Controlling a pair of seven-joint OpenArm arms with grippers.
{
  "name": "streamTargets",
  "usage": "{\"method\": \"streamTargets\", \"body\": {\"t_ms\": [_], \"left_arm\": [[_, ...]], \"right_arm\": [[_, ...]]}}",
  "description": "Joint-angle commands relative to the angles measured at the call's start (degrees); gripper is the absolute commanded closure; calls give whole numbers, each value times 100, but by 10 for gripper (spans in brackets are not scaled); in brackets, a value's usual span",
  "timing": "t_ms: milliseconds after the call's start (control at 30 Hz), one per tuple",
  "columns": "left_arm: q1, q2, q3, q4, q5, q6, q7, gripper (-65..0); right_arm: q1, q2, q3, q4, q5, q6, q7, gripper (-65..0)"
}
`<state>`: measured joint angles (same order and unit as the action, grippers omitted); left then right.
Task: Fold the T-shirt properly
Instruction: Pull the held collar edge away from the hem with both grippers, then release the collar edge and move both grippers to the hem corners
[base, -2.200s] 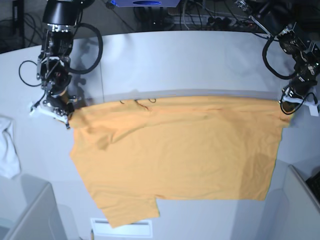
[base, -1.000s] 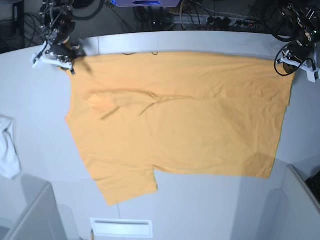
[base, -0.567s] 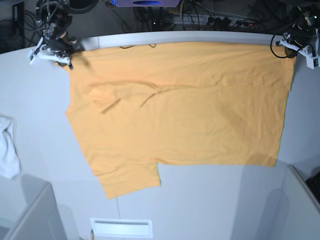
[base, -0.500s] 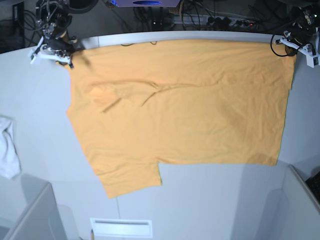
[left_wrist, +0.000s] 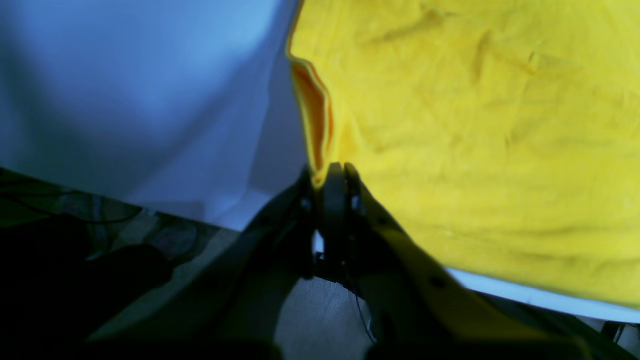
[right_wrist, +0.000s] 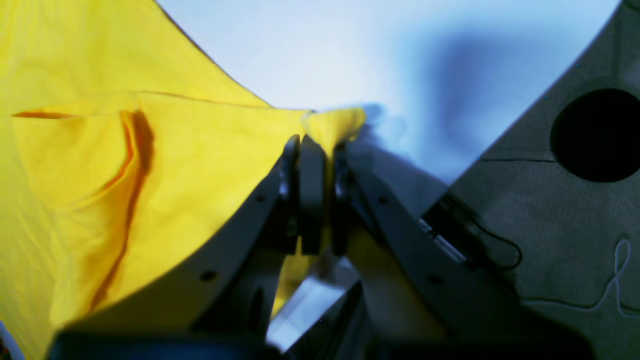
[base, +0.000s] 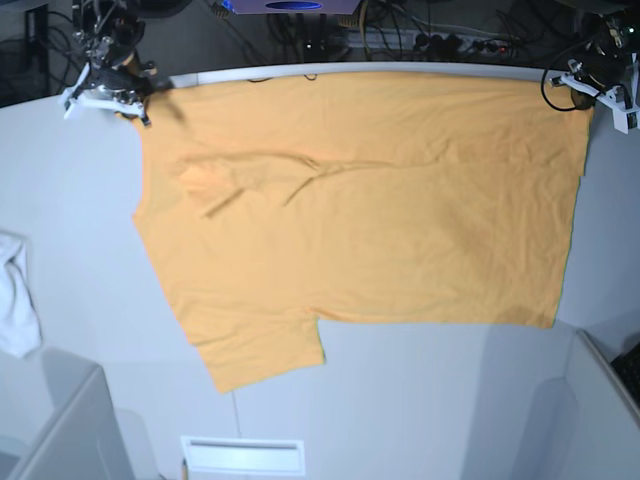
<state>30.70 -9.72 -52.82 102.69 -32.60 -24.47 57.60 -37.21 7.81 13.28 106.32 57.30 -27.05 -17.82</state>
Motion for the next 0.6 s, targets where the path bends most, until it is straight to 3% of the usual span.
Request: {"method": "streamTargets", "body": {"t_ms": [0,67,167,267,333,467,567], "left_arm": [[38,-88,-59,91,-6,-1,-103,0],[38,-97,-59,91,-6,-1,-103,-26],[38,-149,-235,100,-32,-1,-103,-221],[-32,-167,-551,152,-32,-1,-103,-388],[-191,-167,-797,293,-32,-1,-103,-461],[-709,-308,-973,662,-32,-1,-86,-494],[-1158,-439,-578,829,3,7,-77,-494]], "right_arm": [[-37,41,48,150,6,19,99,0],[-37,41,57,185,6,19,99,-140],[-37,41,57,282,6,19,99,-294],[-125,41,57,528,6,19,134,-311],[-125,41,57,722,-11,19,152,-311],[394,146,39,774,-46,19,108,-311],[1185,630,-14,581,-11,19,-349,-311]]}}
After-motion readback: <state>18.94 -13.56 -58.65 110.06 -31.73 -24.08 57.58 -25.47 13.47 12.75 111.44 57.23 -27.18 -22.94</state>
